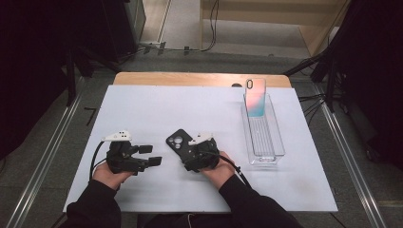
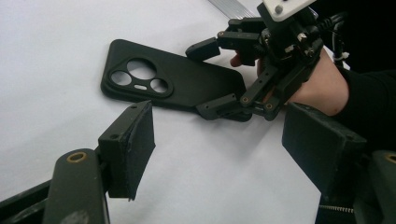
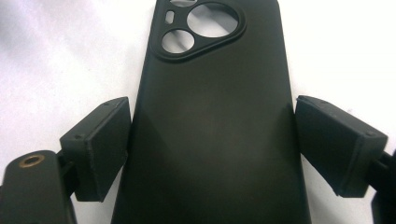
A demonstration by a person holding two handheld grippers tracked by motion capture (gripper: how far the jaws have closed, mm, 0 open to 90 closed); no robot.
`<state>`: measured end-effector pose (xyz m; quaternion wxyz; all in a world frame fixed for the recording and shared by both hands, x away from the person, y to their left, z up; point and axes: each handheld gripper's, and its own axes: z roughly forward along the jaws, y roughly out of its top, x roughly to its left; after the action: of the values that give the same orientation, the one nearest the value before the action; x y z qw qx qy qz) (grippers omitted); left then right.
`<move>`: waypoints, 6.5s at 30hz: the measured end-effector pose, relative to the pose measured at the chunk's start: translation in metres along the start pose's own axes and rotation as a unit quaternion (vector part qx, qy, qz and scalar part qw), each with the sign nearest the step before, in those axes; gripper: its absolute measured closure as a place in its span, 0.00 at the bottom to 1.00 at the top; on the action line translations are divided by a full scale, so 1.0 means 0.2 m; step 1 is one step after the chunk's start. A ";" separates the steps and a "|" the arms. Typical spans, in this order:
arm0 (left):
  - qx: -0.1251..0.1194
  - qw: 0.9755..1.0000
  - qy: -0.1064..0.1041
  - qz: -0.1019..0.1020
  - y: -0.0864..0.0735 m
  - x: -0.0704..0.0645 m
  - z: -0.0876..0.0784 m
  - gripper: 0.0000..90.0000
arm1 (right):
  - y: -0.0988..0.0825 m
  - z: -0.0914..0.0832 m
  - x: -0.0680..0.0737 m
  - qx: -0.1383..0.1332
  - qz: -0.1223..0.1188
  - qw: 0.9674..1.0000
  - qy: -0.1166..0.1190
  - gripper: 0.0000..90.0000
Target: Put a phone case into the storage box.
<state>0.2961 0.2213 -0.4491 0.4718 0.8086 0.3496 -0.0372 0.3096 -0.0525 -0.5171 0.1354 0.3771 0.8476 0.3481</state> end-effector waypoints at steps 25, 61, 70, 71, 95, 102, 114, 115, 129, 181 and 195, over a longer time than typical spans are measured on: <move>-0.001 1.000 0.006 -0.030 0.18 0.01 0.06 0.29 | 0.06 -0.26 -0.05 -0.071 0.008 0.997 0.011 0.15; 0.000 0.998 0.015 -0.054 0.43 -0.01 0.19 0.29 | 0.03 -0.41 -0.06 -0.128 0.142 0.982 0.011 0.15; -0.003 0.997 0.021 -0.072 0.46 -0.01 0.22 0.29 | 0.02 -0.37 -0.01 -0.152 0.182 0.971 0.017 0.15; -0.003 0.997 0.020 -0.074 0.46 -0.01 0.22 0.29 | 0.02 -0.36 -0.01 -0.154 0.187 0.970 0.020 0.15; 0.003 0.986 0.020 -0.163 0.52 -0.01 0.32 0.57 | 0.00 -0.33 0.03 -0.197 0.223 0.955 0.020 0.14; -0.010 0.982 0.001 -0.186 0.52 0.01 0.32 0.76 | 0.00 -0.33 0.04 -0.205 0.220 0.953 0.022 0.14; -0.029 0.976 -0.054 -0.210 0.51 0.01 0.30 0.86 | 0.00 -0.30 0.04 -0.206 0.204 0.957 0.025 0.13; -0.029 0.975 -0.059 -0.211 0.51 0.01 0.30 0.87 | 0.00 -0.30 0.04 -0.207 0.202 0.957 0.024 0.13; -0.042 0.976 -0.075 -0.198 0.52 -0.01 0.24 0.88 | 0.03 -0.37 0.01 -0.213 0.141 0.966 0.031 0.00; -0.111 0.994 -0.020 0.008 0.46 -0.24 0.29 0.88 | 0.05 -0.52 -0.20 -0.133 0.086 0.984 0.086 0.00; -0.088 0.995 -0.049 0.003 0.44 -0.32 0.38 0.88 | 0.10 -0.50 -0.19 -0.131 0.089 0.984 0.076 0.00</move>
<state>0.3214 0.0998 -0.4008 0.5579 0.7622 0.3254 -0.0440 0.2967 -0.1196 -0.4333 0.0872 0.4024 0.7654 0.4946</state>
